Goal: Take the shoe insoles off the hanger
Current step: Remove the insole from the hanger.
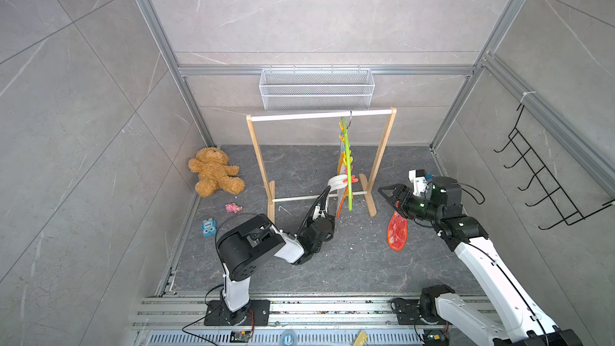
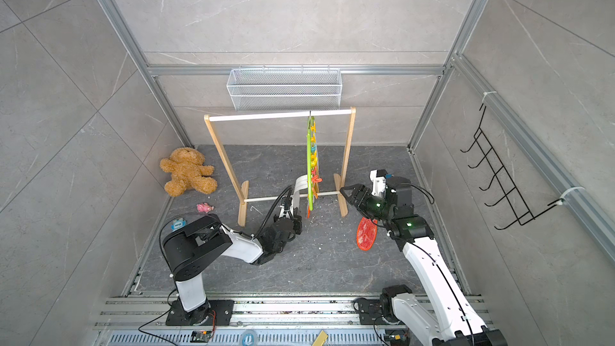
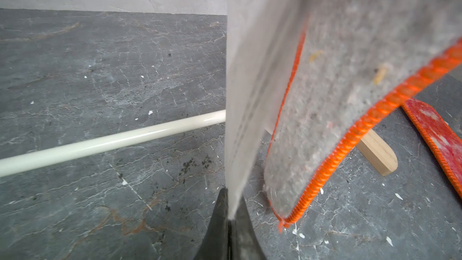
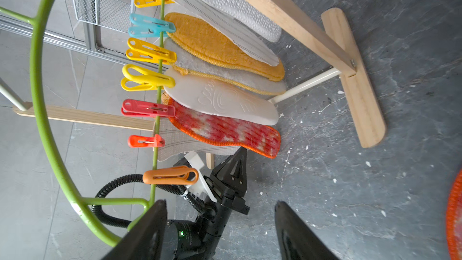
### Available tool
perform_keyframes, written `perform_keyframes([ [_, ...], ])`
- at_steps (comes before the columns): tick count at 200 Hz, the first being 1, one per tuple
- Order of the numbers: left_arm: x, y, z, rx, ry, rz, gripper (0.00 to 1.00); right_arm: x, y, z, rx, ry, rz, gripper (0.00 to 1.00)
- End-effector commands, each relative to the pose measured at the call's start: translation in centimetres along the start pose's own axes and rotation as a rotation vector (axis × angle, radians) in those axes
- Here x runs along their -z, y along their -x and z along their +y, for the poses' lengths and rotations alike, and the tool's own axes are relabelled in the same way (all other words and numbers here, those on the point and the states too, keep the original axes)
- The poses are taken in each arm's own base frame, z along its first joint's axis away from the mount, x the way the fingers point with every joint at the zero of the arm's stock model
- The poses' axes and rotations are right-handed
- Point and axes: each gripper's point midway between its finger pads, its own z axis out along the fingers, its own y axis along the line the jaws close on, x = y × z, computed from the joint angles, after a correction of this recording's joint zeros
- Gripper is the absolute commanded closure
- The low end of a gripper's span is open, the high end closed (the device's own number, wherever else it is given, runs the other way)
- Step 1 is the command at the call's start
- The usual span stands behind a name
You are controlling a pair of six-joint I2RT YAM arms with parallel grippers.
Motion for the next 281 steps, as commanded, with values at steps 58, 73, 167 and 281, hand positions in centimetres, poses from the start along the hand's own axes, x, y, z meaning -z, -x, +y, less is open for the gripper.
perform_keyframes([
  [58, 1.2, 4.9, 0.7, 0.022, 0.013, -0.109, 1.0, -1.2, 1.4, 3.4, -0.069, 0.158, -0.015, 0.33],
  [73, 1.3, 5.2, 0.7, 0.02, 0.008, -0.11, 1.0, -1.7, 1.4, 3.8, -0.072, 0.17, -0.008, 0.33],
  [167, 0.9, 5.1, 0.4, 0.028, -0.019, -0.085, 1.0, -4.8, 1.9, 4.6, -0.097, 0.198, 0.003, 0.37],
  [281, 0.7, 4.9, 0.2, 0.031, -0.032, -0.073, 1.0, -6.3, 1.5, 6.1, -0.114, 0.254, 0.031, 0.4],
])
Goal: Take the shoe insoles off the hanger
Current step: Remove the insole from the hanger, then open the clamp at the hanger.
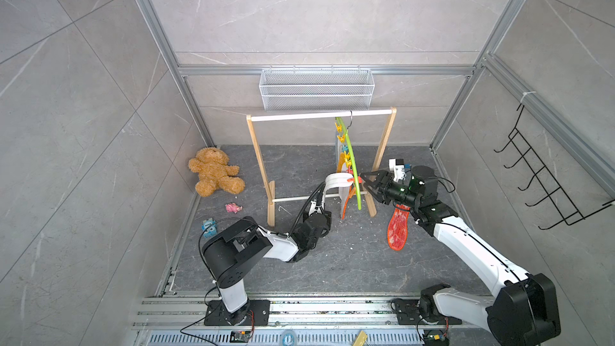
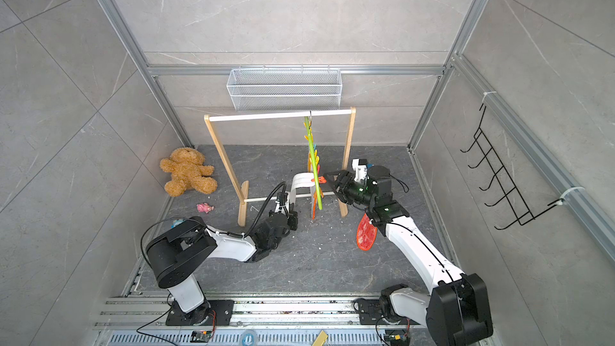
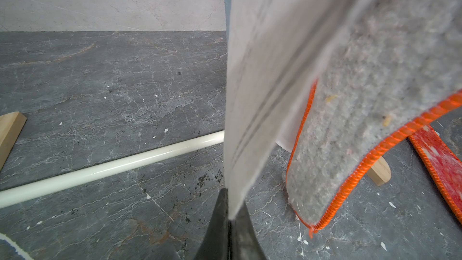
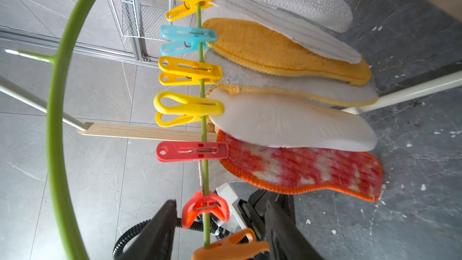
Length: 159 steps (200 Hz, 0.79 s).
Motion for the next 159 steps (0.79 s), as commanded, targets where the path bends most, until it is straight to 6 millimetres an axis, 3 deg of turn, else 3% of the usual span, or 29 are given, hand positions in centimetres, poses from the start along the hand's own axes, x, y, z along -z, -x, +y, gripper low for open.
perform_keyframes([
  [1, -0.08, 2.5, -0.6, 0.042, -0.021, -0.059, 1.0, -0.15, 0.42, 1.99, 0.021, 0.052, -0.012, 0.4],
  [36, 0.01, 2.41, -0.62, 0.041, -0.025, -0.056, 1.0, -0.43, 0.33, 2.18, 0.023, 0.057, -0.008, 0.42],
  [159, 0.05, 2.32, -0.67, 0.045, -0.032, -0.055, 1.0, -1.12, 0.06, 2.16, 0.017, 0.066, 0.005, 0.64],
])
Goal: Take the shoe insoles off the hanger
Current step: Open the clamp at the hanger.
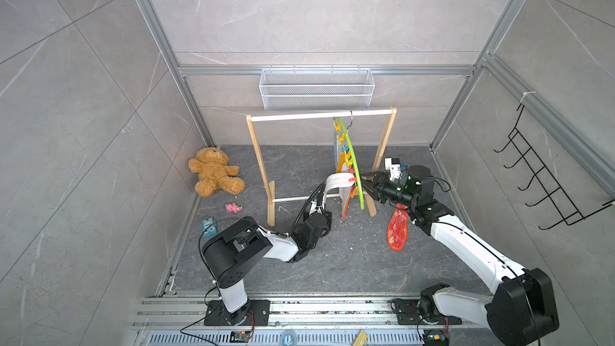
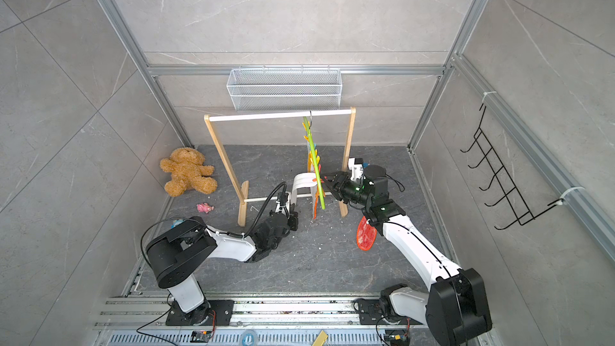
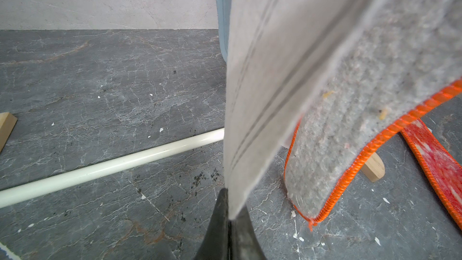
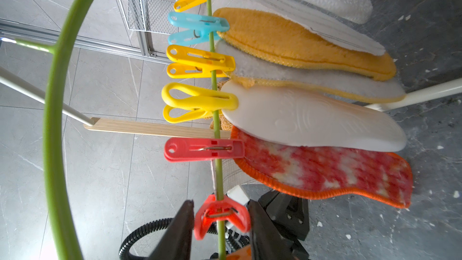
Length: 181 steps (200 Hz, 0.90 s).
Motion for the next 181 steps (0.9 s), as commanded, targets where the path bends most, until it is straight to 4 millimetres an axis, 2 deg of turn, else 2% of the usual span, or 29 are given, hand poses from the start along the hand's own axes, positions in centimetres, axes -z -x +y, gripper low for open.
perform_keyframes([
  [1, 0.1, 2.4, -0.4, 0.044, -0.014, -0.062, 1.0, -0.3, 0.5, 1.5, 0.025, 0.038, -0.011, 0.64],
  [115, 0.7, 2.2, 0.5, 0.044, 0.01, -0.064, 1.0, -0.5, 0.6, 1.6, 0.027, 0.046, -0.007, 0.76],
  [181, 1.3, 1.9, 1.4, 0.043, 0.036, -0.066, 1.0, -0.6, 0.3, 1.6, 0.027, 0.047, 0.0, 0.79],
])
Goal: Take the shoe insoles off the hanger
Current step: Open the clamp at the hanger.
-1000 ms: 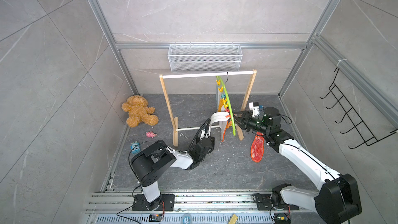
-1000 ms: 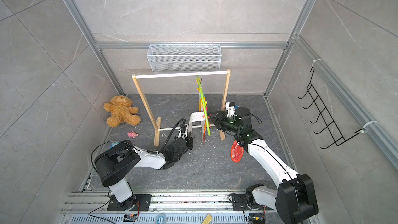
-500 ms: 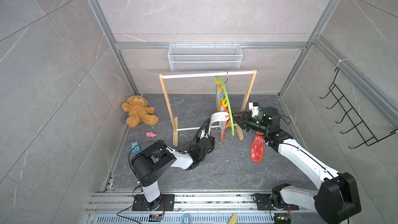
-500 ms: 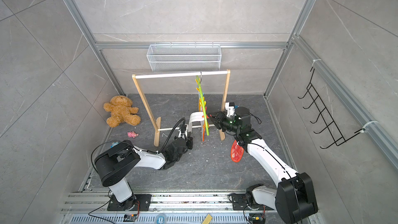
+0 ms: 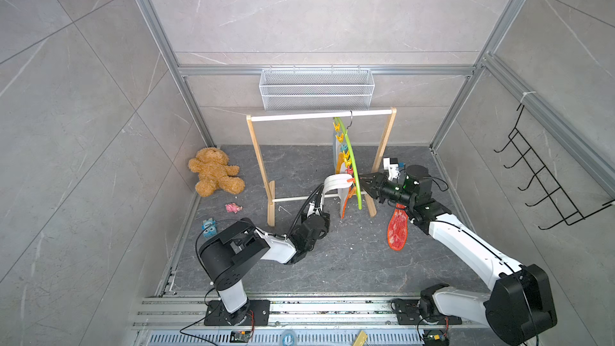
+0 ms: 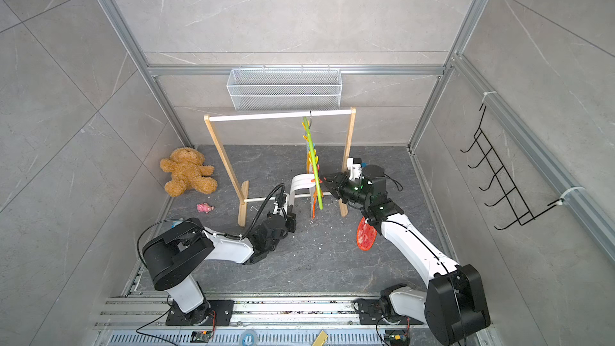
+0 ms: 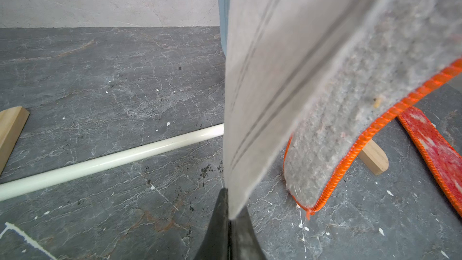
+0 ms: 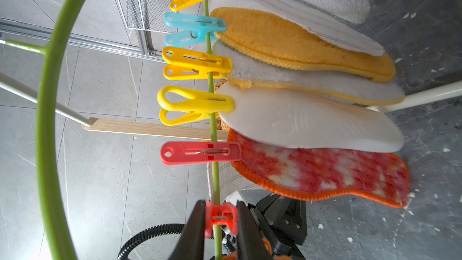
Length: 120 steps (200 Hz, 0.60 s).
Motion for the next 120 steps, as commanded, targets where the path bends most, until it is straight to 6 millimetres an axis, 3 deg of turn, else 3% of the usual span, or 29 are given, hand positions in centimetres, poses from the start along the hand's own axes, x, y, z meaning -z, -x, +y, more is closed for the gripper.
perform_keyframes([
  [1, 0.6, 2.4, 0.7, 0.051, 0.025, -0.074, 1.0, -0.1, 0.4, 1.7, 0.027, 0.042, -0.005, 0.79],
  [91, 1.4, 1.7, 2.0, 0.047, 0.058, -0.066, 1.0, -0.3, 0.2, 1.6, 0.024, 0.04, 0.0, 0.79],
  [120, 1.9, 1.7, 2.4, 0.048, 0.068, -0.07, 1.0, -0.3, 0.2, 1.6, 0.026, 0.039, 0.0, 0.75],
])
